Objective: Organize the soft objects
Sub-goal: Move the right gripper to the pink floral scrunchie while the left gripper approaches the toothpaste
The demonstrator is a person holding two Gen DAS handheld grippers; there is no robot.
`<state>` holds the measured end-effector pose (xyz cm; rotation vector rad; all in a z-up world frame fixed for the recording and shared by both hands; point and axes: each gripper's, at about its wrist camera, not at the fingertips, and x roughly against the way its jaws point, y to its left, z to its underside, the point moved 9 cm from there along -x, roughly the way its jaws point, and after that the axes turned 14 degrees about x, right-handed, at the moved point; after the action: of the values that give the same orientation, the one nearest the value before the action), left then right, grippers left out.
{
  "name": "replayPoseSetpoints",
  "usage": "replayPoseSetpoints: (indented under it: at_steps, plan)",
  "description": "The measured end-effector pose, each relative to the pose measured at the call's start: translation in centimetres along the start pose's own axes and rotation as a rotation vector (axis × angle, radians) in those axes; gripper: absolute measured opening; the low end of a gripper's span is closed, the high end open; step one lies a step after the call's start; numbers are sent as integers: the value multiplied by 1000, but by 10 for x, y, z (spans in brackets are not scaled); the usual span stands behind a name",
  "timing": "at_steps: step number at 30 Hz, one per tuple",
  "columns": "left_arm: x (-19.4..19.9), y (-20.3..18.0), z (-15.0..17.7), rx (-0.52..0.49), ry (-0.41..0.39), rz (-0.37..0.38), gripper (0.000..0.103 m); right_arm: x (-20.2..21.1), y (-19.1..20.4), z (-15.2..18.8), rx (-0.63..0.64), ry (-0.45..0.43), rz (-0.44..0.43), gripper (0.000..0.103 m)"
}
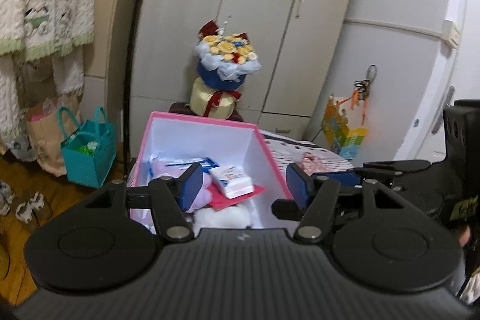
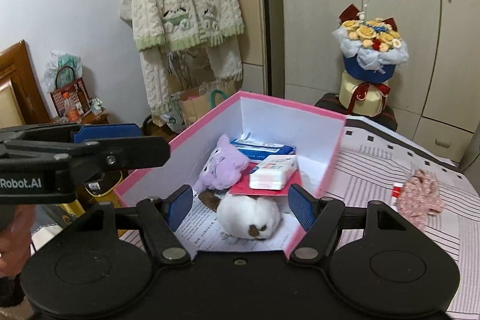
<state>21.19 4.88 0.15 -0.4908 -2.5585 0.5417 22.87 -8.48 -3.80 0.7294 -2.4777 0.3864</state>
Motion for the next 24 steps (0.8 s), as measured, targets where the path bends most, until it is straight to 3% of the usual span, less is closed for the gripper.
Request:
replayPoseSetpoints:
  at_steps: [6,14,24]
  plan:
    - [6,-32,7,-37,-10,57,62,44,-36,13,-63,-55,11,75]
    - [-22,-93,33,-134,46,155,62,80,-101,42,-166,-79,117,75]
    - [-83,-151,84,-206,84,218,62,74,-168,86,-197,-80,174,75]
